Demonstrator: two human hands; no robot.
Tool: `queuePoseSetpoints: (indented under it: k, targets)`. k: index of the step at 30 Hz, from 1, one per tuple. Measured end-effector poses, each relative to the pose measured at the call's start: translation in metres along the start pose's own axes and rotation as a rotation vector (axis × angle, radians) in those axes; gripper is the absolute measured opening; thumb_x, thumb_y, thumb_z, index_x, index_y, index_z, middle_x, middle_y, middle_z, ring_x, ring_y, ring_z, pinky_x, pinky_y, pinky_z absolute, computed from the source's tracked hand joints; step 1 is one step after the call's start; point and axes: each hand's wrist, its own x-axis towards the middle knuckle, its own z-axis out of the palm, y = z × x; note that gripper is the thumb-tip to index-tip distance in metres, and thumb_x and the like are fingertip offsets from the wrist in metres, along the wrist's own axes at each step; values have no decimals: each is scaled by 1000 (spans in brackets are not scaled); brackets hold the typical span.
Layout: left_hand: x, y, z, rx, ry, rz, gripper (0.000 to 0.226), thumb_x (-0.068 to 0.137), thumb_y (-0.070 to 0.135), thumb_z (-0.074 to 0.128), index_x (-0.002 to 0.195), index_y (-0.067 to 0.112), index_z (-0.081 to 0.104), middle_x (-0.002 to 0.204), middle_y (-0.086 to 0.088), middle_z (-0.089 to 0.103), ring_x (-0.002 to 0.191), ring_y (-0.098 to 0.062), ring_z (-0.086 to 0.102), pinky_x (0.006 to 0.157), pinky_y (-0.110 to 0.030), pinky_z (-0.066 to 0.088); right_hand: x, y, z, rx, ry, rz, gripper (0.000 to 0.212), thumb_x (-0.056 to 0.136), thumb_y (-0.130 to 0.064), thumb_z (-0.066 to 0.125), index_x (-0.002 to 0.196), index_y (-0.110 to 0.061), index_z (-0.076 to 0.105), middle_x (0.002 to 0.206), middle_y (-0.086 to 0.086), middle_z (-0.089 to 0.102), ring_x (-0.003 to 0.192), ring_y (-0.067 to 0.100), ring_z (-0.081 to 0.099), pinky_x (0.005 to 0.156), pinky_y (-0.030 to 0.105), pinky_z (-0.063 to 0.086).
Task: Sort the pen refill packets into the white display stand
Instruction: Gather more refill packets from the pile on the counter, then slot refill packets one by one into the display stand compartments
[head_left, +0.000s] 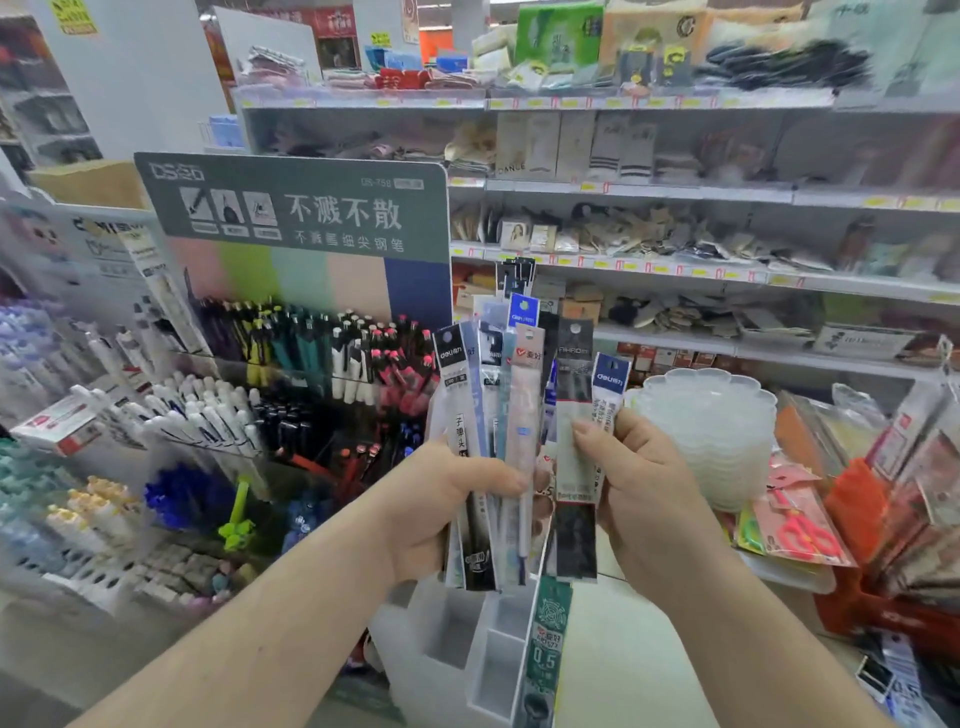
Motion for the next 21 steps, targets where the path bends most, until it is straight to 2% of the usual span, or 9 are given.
queuePoseSetpoints:
  k: [2,4,7,12,15,17,19,20,21]
  targets:
    - [-1,-1,-1,-24,8,2,38,68,-1,71,105,3,76,108,-20,73,97,-33,72,99,-53,50,0,1,1,13,20,4,14,102,-13,50,106,-9,63,86,15,75,66,24,70,55,37,57]
    - [-1,-1,0,-49,25,19,37,71,-4,70,107,4,75,109,-21,73,98,-36,71,96,-54,52,-1,3,4,14,45,10,13,101,-14,52,105,-10,64,81,14,74,62,23,69,54,36,58]
    - [-1,0,2,-76,43,52,42,68,4,69,110,7,73,108,-20,73,102,-37,71,96,-54,51,-1,6,13,28,78,-5,11,100,-14,54,104,-9,63,77,11,74,60,21,70,52,34,57]
    - [1,-6,4,-143,65,121,51,72,3,77,121,4,66,113,-22,71,105,-39,69,92,-53,54,4,20,27,-10,179,-80,8,93,-13,66,100,-9,67,95,14,76,88,35,74,80,55,59]
    - [1,-8,8,-147,84,185,52,69,-1,74,121,0,65,112,-24,71,105,-39,69,90,-48,55,5,26,32,-26,171,-93,13,90,-16,68,99,-7,69,95,15,76,92,36,73,85,56,58]
    - [0,-7,8,-122,119,223,46,71,-9,74,116,0,68,108,-24,72,101,-39,70,87,-47,57,4,25,31,-19,129,-67,26,85,-29,68,99,-8,68,92,15,76,88,35,73,80,52,59]
    - [-3,-3,6,-97,160,252,36,78,-14,68,111,1,69,102,-22,74,95,-38,72,82,-47,59,5,20,23,-66,117,8,33,78,-40,70,94,-12,64,69,9,69,60,28,66,58,40,56]
    - [-5,-1,4,-98,173,262,34,81,-14,64,110,2,70,100,-21,74,92,-37,73,78,-47,60,7,18,16,-87,129,61,28,80,-38,72,88,-14,60,55,2,56,46,21,51,48,31,44]
    - [-6,-1,2,-108,184,265,32,82,-14,62,109,2,69,98,-20,75,89,-36,74,75,-45,61,10,17,10,-81,144,114,22,86,-31,72,83,-16,55,49,-2,42,40,15,36,46,28,31]
